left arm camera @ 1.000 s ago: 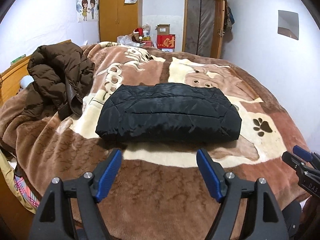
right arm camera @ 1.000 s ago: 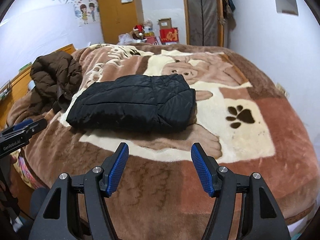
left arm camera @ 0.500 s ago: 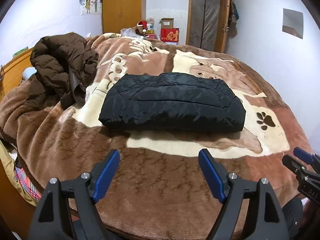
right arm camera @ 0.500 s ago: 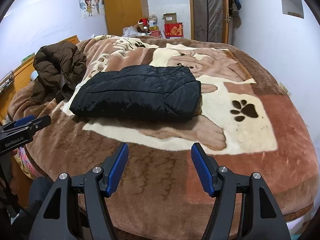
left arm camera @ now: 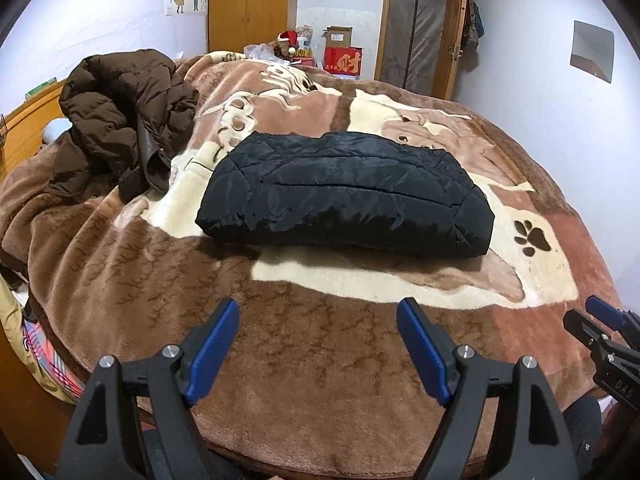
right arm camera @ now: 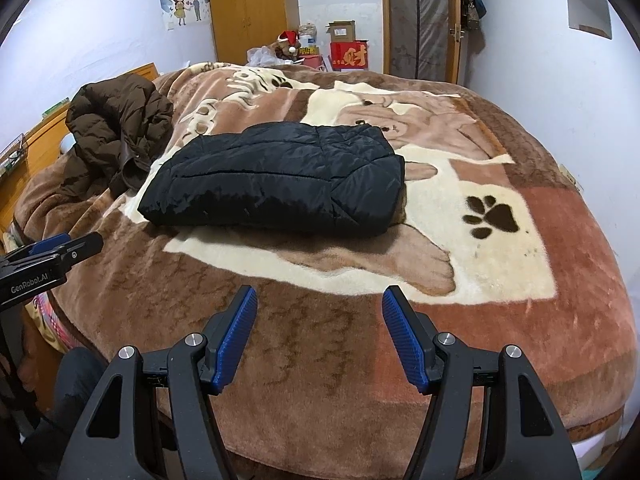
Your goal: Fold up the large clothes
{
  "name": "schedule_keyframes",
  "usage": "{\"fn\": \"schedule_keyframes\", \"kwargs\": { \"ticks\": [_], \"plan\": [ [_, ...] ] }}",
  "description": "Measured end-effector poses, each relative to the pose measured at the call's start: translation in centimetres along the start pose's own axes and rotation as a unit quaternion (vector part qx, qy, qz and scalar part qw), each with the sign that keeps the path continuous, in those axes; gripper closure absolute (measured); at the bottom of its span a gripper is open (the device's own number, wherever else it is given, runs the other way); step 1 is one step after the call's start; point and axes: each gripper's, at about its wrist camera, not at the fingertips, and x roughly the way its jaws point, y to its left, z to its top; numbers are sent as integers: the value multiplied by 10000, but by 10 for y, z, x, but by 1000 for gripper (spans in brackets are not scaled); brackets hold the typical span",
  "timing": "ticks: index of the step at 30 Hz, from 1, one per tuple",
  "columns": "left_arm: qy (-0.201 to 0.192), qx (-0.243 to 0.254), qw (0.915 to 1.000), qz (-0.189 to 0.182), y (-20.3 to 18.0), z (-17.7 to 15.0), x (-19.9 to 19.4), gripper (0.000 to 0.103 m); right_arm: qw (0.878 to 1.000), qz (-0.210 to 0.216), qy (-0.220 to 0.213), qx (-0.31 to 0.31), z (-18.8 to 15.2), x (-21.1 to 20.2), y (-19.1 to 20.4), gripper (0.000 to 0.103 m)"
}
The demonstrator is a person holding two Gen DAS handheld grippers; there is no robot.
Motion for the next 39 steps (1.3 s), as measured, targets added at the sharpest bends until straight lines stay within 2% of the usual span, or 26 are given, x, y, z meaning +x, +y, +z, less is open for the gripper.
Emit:
{"fn": "schedule_keyframes", "kwargs": {
  "ticks": [11, 29, 39],
  "plan": [
    [98, -287, 9992, -263, 6, 1, 3, 21, 10000, 3, 34, 0, 0, 3, 1, 38],
    [66, -162, 9998, -83, 5, -1, 0, 20, 10000, 3, 26, -14, 1, 4, 2, 38],
    [74, -181, 9997, -141, 6, -1, 1, 21, 10000, 6, 27, -19, 2, 4, 1, 38]
  ]
}}
